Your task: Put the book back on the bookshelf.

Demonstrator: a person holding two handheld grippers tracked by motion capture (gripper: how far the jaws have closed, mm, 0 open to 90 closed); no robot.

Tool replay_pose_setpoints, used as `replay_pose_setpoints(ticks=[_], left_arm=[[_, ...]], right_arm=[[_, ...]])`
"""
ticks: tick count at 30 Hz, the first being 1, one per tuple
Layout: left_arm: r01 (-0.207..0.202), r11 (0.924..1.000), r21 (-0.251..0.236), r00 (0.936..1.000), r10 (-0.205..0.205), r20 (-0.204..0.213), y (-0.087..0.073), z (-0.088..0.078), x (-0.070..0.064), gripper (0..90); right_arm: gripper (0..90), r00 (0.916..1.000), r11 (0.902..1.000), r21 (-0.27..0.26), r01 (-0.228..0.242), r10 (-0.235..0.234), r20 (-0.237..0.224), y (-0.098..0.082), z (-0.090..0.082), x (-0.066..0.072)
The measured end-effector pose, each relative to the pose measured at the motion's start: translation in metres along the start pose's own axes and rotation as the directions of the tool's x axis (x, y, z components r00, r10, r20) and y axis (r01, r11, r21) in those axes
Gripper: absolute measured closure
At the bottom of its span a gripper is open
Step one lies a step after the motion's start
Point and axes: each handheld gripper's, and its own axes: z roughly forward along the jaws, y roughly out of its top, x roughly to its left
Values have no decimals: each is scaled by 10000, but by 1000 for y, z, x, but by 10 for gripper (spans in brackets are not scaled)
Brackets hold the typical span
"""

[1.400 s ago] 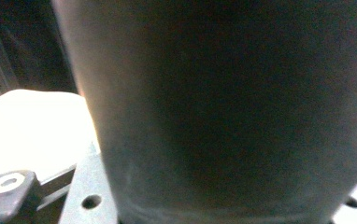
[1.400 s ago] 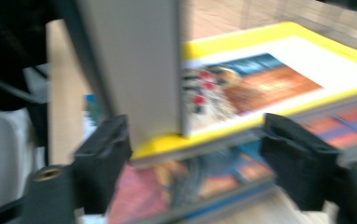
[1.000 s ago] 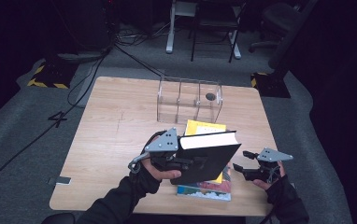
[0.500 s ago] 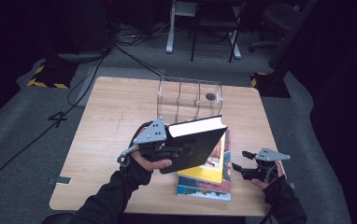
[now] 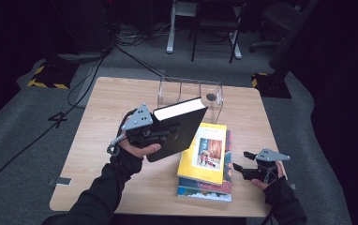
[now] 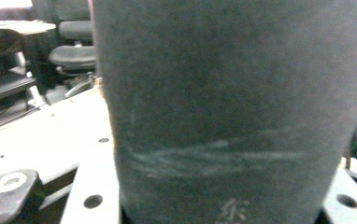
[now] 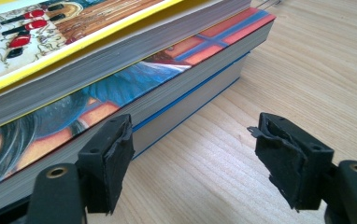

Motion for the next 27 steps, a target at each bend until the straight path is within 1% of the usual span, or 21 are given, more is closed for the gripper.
replay_pose_setpoints(ticks=[1,4,6,7,9,10,12,13,15,17,18,20,24,26,27], left_arm=[[40,10000,14,9997,-40,-230,0,0,5,531],[135,9999,24,9977,-133,-667,0,-1,15,531],[359,9994,29,9949,-354,-949,0,-1,21,531],[390,9992,54,9938,-382,-1047,-1,-1,24,531],[522,9986,63,9892,-508,-1375,-1,0,30,531],[512,9986,102,9860,-489,-1592,-1,1,34,531],[719,9974,41,9775,-696,-1993,-2,2,41,531],[798,9968,-6,9748,-782,-2089,-2,3,45,531],[1014,9948,-122,9669,-1015,-2342,-3,5,50,531],[983,9951,-136,9634,-986,-2494,-2,8,54,531],[1008,9948,-144,9588,-1009,-2655,-2,11,55,531],[1007,9949,-65,9549,-984,-2803,0,16,57,531],[1082,9941,-50,9438,-1043,-3136,2,29,63,531],[1112,9938,12,9365,-1044,-3347,2,36,66,531],[1139,9935,22,9318,-1061,-3472,2,39,68,531]], right_arm=[[282,10000,10000,-8,-16,16,14,0,0,0],[282,9999,10000,-7,-86,86,56,-1,-1,-1],[282,9999,9999,-52,-108,108,73,-1,-1,-1],[283,9999,9999,-74,-106,107,82,-1,-1,-1],[283,9998,9999,-85,-132,133,128,-1,0,-2],[283,9998,9998,-86,-152,153,128,-1,0,-2],[283,9997,9998,-75,-192,193,141,-1,0,-2],[283,9997,9998,-92,-196,198,146,-1,-1,-2],[284,9997,9997,-147,-202,204,166,-1,-1,-3],[285,9996,9996,-146,-221,224,194,-1,-1,-3],[285,9996,9996,-168,-219,223,195,-1,-1,-3],[286,9995,9995,-199,-261,264,181,-2,-1,-3],[287,9995,9995,-187,-259,262,173,-2,0,-3],[287,9996,9995,-211,-239,242,159,-2,0,-3],[287,9996,9995,-217,-241,244,166,-2,0,-3]])
